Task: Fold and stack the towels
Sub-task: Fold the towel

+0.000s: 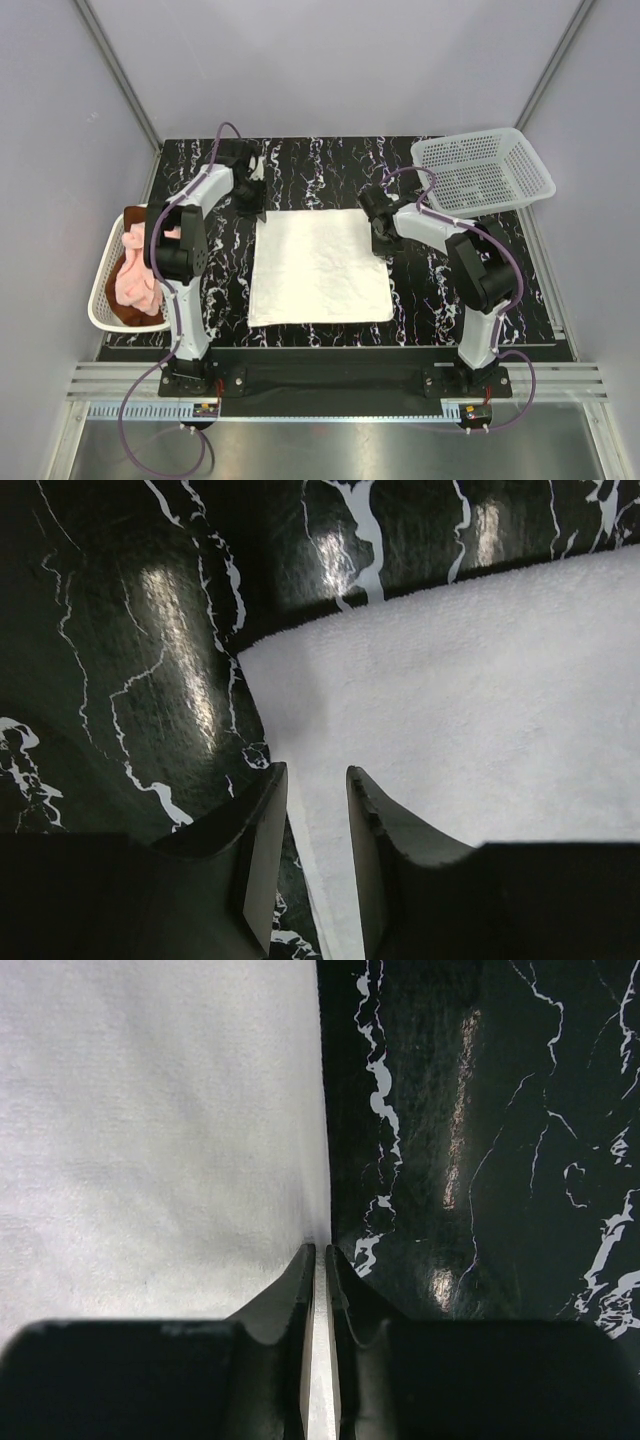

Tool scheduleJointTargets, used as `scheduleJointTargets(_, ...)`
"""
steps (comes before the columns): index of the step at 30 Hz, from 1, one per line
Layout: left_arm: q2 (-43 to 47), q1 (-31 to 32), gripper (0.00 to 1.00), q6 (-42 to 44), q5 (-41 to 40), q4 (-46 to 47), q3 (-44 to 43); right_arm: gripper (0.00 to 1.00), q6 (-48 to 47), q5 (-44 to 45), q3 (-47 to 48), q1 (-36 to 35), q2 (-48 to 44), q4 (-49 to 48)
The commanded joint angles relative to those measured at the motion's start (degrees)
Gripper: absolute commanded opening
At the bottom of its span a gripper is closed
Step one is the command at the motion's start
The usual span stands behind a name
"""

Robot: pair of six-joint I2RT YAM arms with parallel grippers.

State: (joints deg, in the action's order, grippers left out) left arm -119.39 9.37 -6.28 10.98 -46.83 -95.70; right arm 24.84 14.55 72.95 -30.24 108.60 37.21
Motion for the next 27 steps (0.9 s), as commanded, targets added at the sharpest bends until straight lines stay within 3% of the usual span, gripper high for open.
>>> scheduleJointTargets(1,-1.02,-1.19,0.36,-0.13,-1.66,2.44,-2.56,0.15,-0.49,2.33,-1.40,0.09,1.18,-1.97)
scheduleJointTargets(6,-2.50,-1.72,0.37,0.83,-4.56,0.69,-6.07,0.15,-1.28,2.68,-2.19,0.18,1.09,-3.28)
scheduleJointTargets(10,-1.64,-2.16,0.46,3.29,-2.20,1.03,-7.04,0.21,-3.47,1.10,-0.89,0.18,-0.57,-2.23)
scheduleJointTargets(16,-1.72,-4.00,0.54,7.95,7.02,1.37,-8.28,0.38,-14.53,-12.06,4.11,2.46,-4.01,-4.51)
scheduleJointTargets(23,-4.00,-4.27,0.52,13.05,9.06,1.30,-9.24,0.41,-21.85,-22.97,15.90,9.31,2.31,-3.90)
scheduleJointTargets(27,-7.51,-4.36,0.40,13.75,10.28,-0.71,-12.48,0.41,-26.14,-26.23,22.92,11.86,7.23,-2.94)
